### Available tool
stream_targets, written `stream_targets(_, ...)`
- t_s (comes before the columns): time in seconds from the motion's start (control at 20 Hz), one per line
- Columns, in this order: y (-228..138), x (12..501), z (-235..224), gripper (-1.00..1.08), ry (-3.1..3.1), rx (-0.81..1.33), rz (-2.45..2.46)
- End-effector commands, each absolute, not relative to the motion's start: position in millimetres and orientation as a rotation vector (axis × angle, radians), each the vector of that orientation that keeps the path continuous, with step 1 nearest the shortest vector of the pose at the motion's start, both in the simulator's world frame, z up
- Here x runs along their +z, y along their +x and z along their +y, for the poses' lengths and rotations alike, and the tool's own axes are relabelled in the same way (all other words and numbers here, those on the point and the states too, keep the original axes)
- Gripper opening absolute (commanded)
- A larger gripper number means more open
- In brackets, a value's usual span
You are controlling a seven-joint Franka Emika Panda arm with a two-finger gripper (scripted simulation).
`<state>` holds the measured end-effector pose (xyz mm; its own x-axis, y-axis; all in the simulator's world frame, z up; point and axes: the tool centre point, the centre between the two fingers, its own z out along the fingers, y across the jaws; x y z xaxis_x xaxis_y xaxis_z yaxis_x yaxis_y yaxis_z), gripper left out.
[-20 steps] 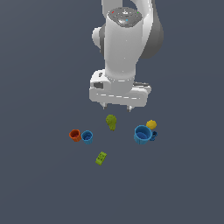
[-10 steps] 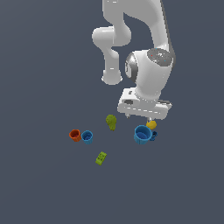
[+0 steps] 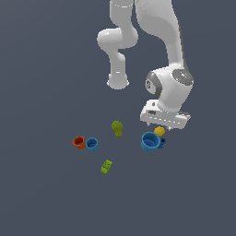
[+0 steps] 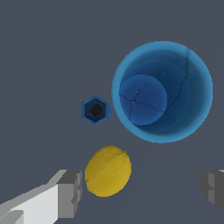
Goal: Pick up a designated object from a clutter of objects.
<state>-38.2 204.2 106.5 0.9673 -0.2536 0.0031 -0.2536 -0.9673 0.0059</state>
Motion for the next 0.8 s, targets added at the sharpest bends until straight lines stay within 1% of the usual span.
stream_targets(0.0,-46,95,217,1.0,3.11,0.004,-0.42)
stream_targets(0.3,-58,80,233,1.0,3.11,0.001,-0.441)
stream_targets(0.75,-59,72,234,1.0,3.11,-0.001,-0.439)
